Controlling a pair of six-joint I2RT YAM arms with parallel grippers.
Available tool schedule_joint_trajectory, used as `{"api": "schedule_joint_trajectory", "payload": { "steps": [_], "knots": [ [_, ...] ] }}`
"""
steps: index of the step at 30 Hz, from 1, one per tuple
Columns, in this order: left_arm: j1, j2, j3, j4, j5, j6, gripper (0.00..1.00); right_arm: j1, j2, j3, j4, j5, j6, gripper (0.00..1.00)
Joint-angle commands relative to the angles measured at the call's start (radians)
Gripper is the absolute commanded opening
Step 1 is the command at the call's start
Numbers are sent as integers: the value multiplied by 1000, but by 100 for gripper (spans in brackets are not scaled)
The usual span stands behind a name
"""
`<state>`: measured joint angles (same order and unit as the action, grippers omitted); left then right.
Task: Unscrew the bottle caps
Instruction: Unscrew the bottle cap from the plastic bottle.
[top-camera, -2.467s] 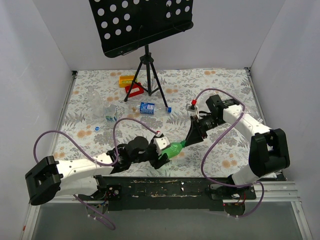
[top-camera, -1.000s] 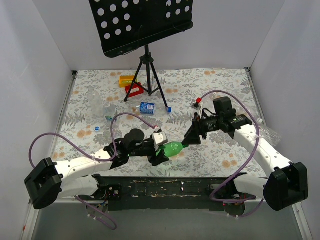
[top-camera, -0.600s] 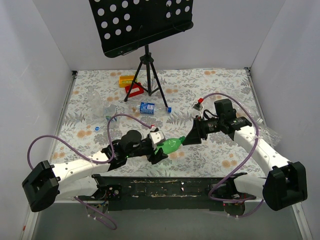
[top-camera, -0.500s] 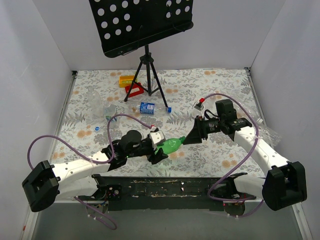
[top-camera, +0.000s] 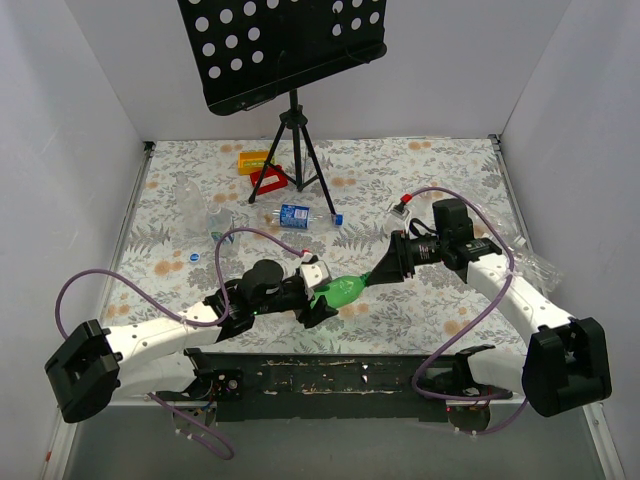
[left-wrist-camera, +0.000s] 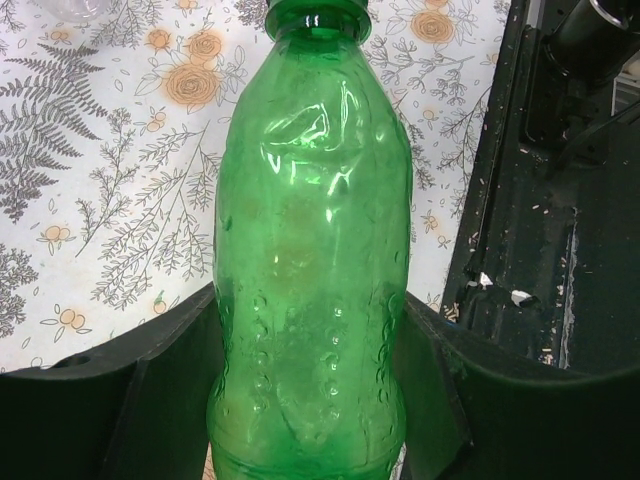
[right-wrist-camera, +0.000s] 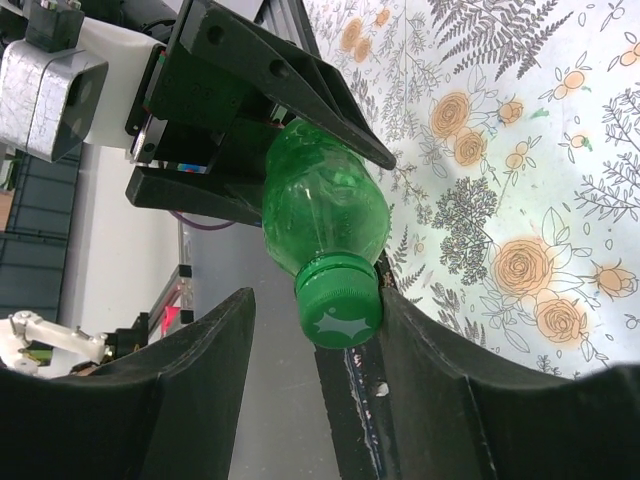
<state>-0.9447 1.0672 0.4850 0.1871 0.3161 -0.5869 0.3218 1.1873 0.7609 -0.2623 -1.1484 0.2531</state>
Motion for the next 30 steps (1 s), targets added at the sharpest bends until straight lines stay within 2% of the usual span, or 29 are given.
{"api": "schedule_joint_trajectory", "payload": {
  "steps": [1,3,8,11,14,18,20,22,24,26,30],
  "knots": [
    [-2,5,3,28,6,2,4,0,11,3,44,-59,20,57],
    [-2,8,3,29,11,2,4,0,11,3,51,-71,18,50],
    [-2,-4,-2,17,8,-14,4,0,-5,-6,58,-109,-18,18],
    [4,-26,1,-6,44,-66,3,-1,-21,12,-16,-152,-165,8],
    [53,-45,-11,5,162,-161,2,0,-14,89,-295,-174,-615,3],
    [139,-56,-40,99,375,-330,2,17,21,210,-685,-88,-1178,3],
    [188,-41,-43,156,487,-407,2,19,12,222,-817,-59,-1488,3],
    [230,-14,-23,198,592,-464,1,25,-32,200,-813,-4,-1650,4],
    [236,19,4,219,667,-485,1,29,-96,161,-714,82,-1683,6],
    [238,57,36,215,715,-485,1,31,-132,138,-603,134,-1640,6],
    [238,123,109,80,697,-375,1,31,-135,161,-566,128,-1559,6]
  ]
}}
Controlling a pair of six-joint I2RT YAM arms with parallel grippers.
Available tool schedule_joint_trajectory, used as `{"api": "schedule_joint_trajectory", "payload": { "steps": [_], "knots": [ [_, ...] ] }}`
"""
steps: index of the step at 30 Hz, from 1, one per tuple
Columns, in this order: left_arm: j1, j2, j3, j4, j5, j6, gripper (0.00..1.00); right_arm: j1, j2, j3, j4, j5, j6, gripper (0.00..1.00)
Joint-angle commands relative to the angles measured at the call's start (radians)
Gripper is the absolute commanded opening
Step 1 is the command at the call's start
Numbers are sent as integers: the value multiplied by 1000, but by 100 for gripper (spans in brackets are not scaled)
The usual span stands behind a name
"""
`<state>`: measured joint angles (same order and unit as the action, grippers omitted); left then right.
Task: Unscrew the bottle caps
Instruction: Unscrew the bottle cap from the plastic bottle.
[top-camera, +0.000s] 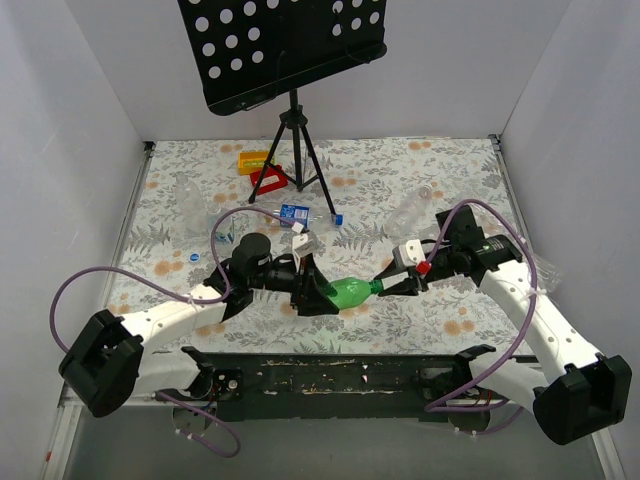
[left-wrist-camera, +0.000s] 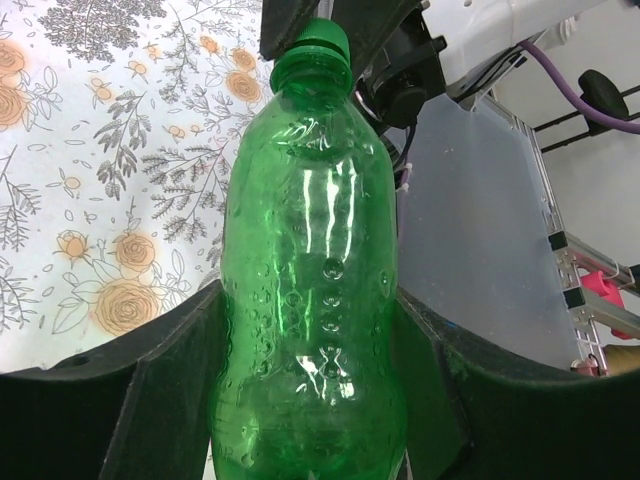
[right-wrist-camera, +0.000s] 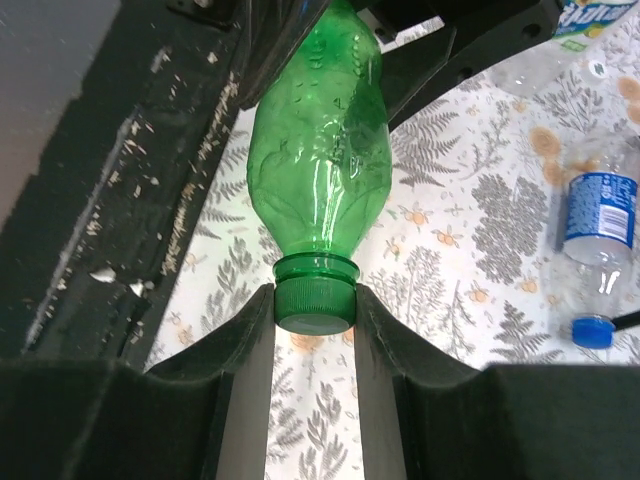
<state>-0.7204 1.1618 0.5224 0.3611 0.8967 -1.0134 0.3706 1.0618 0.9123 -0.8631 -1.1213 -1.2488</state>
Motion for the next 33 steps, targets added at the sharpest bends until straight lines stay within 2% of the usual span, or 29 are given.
{"api": "schedule_joint_trajectory", "payload": {
  "steps": [1,7,8,10,11,14,16,18,27,33],
  "knots": [
    [13,32,76,-117,98,83,1,-18,-11,8,42,86,-37,6],
    [12,-28,50,-195,-45,211,1,-18,-20,-20,119,35,115,7],
    [12,-46,39,-209,-68,235,1,-18,-17,-21,140,28,150,10],
    [10,-74,24,-232,-108,269,1,-16,-8,-16,192,28,294,13],
    [6,-83,19,-241,-134,283,1,-18,-2,-12,208,28,340,18],
    [-20,-111,16,-266,-217,324,1,-19,26,16,234,32,471,46],
    [-42,-126,14,-272,-264,348,1,-19,39,43,242,31,552,58],
    [-56,-139,14,-275,-307,358,1,-19,53,69,228,34,601,64],
    [-194,-186,-21,-274,-511,380,1,-91,61,97,105,28,640,71],
    [-240,-183,-39,-245,-605,384,1,-150,69,51,104,20,693,71]
  ]
}}
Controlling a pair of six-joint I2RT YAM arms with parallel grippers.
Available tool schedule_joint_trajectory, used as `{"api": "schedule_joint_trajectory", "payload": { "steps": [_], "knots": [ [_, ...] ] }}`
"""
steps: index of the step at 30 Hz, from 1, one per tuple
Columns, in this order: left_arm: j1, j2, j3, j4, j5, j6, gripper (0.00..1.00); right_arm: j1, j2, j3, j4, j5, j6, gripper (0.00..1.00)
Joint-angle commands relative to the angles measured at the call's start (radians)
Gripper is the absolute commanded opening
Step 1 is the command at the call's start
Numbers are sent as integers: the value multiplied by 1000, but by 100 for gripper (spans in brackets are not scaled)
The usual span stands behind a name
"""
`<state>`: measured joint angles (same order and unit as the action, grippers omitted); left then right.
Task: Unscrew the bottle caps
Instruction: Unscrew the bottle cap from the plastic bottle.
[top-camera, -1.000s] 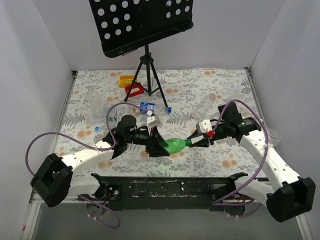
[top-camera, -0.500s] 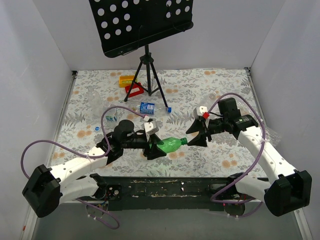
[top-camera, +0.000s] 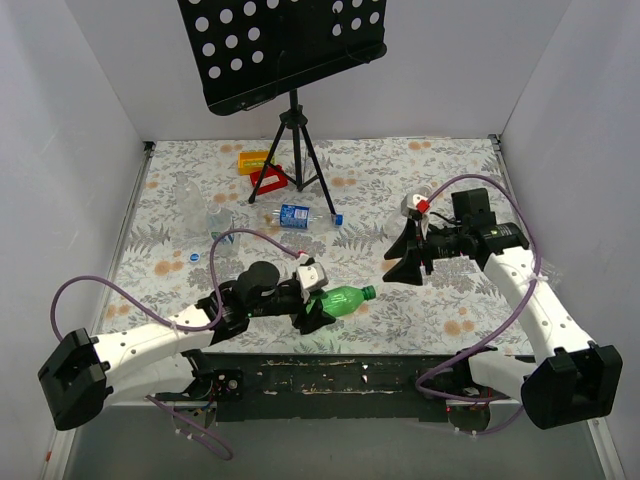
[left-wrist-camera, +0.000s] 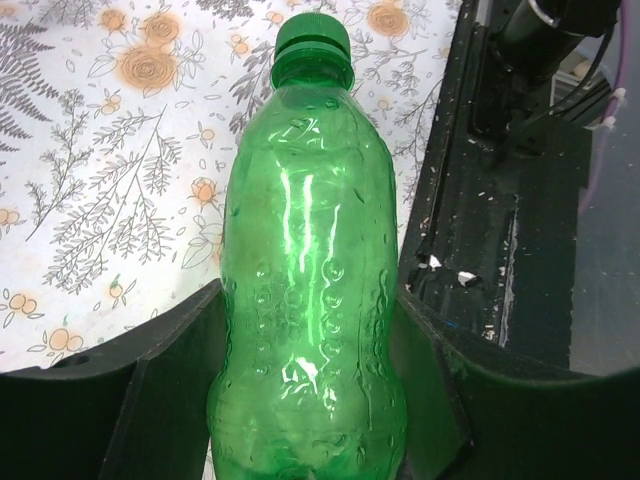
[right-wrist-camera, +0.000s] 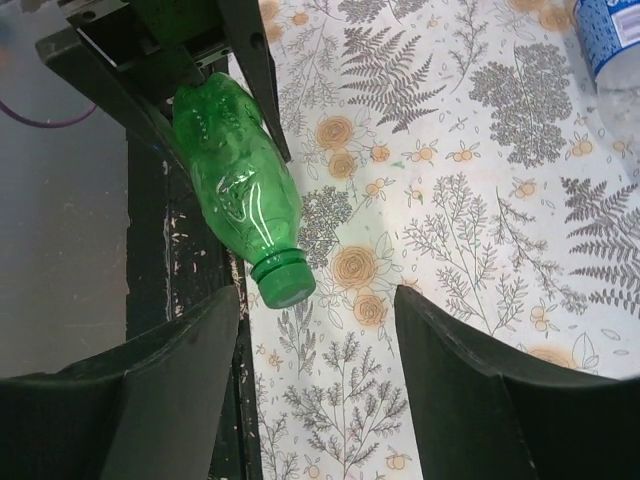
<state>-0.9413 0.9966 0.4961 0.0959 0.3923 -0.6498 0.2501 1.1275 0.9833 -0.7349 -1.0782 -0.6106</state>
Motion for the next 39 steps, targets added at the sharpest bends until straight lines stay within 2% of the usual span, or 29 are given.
{"api": "schedule_joint_trajectory", "payload": {
  "steps": [1,10,17,24,28,31,36,39],
  "knots": [
    [-19,-16,-13,30,-105,19,1,-35,11,-32,-23,-26,64,71],
    [-39,-9,-19,82,-142,24,1,-48,167,-52,-133,-163,69,71],
    [-56,-7,-31,116,-153,4,1,-46,198,-129,-12,-224,198,71],
    [-77,43,-16,156,-139,-14,1,-11,255,-100,-4,-261,222,71],
    [-90,62,-11,171,-148,-16,1,-9,293,-77,-29,-276,209,67],
    [-94,69,-8,174,-151,-16,1,-8,301,-74,-37,-285,201,56],
    [-96,71,-8,176,-165,-11,1,-6,291,-77,-40,-289,195,29],
    [-96,71,-8,174,-168,-13,3,-6,285,-74,-44,-292,178,9]
  ]
}}
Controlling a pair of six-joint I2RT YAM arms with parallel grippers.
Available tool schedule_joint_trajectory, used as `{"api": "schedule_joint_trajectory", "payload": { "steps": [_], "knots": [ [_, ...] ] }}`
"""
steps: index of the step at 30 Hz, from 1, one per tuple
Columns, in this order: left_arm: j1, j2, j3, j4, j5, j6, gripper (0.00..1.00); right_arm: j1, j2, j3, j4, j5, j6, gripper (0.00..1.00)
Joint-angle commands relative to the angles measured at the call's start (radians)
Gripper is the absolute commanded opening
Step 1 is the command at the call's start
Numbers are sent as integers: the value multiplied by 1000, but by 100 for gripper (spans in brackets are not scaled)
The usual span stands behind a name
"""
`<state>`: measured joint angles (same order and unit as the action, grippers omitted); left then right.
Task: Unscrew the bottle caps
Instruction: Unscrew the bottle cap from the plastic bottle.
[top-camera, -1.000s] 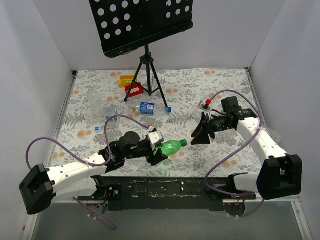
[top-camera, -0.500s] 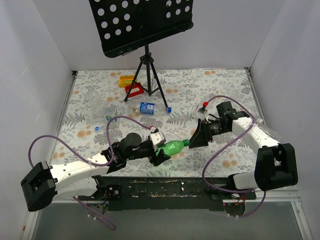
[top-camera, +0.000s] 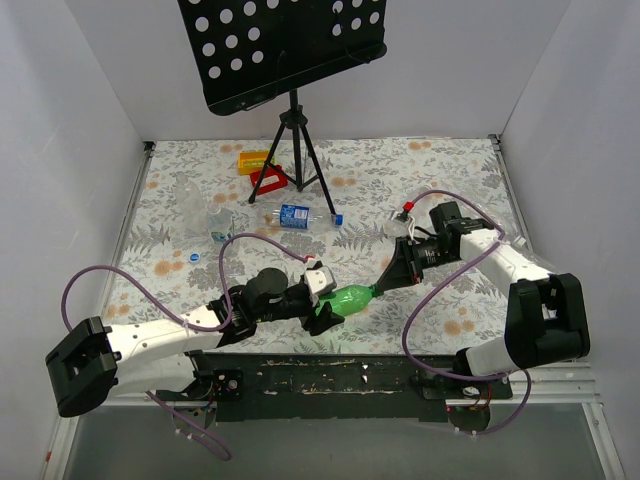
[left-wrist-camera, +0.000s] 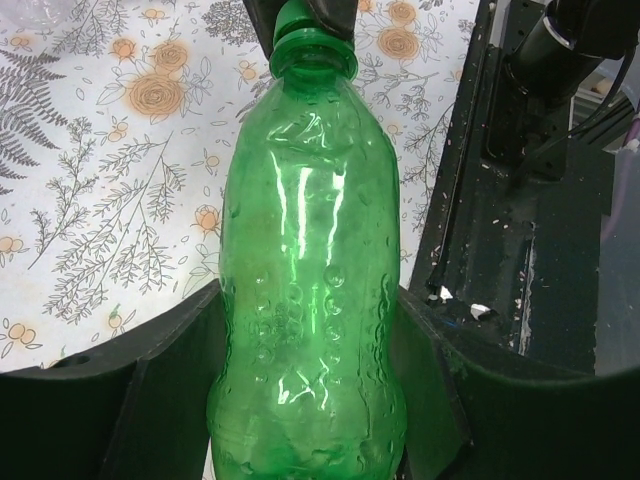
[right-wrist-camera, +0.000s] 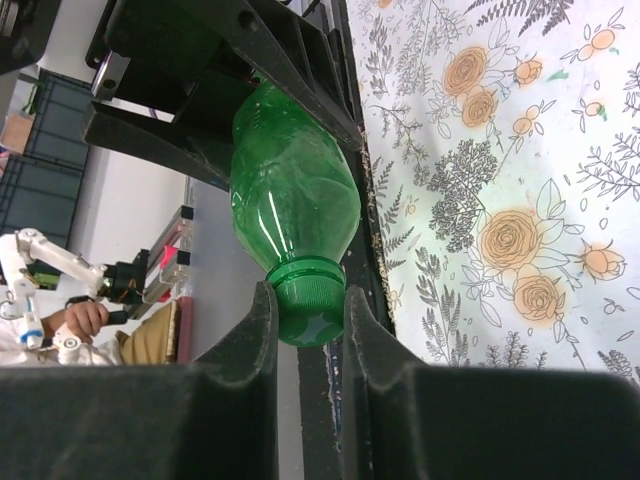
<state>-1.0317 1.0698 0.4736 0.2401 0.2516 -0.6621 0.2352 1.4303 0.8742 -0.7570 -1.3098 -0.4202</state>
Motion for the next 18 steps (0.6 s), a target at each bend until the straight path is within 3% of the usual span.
{"api": "schedule_joint_trajectory", "payload": {
  "steps": [1,3,8,10,15,18],
  "knots": [
    [-5,-1,14,28,-29,-4,4,9,-21,40,-31,-60,-23,7],
    [-5,-5,13,25,-40,-16,16,10,-22,54,-76,-55,-72,3],
    [-5,-25,5,24,-43,-47,71,18,-24,100,-166,-31,-192,1],
    [-5,-25,5,22,-51,-51,84,24,-24,101,-166,-26,-193,1],
    [-5,30,42,5,-49,-37,97,39,-34,101,-157,7,-193,1],
    [-5,84,88,-8,-40,-21,98,55,-45,98,-121,55,-171,1]
  ]
}}
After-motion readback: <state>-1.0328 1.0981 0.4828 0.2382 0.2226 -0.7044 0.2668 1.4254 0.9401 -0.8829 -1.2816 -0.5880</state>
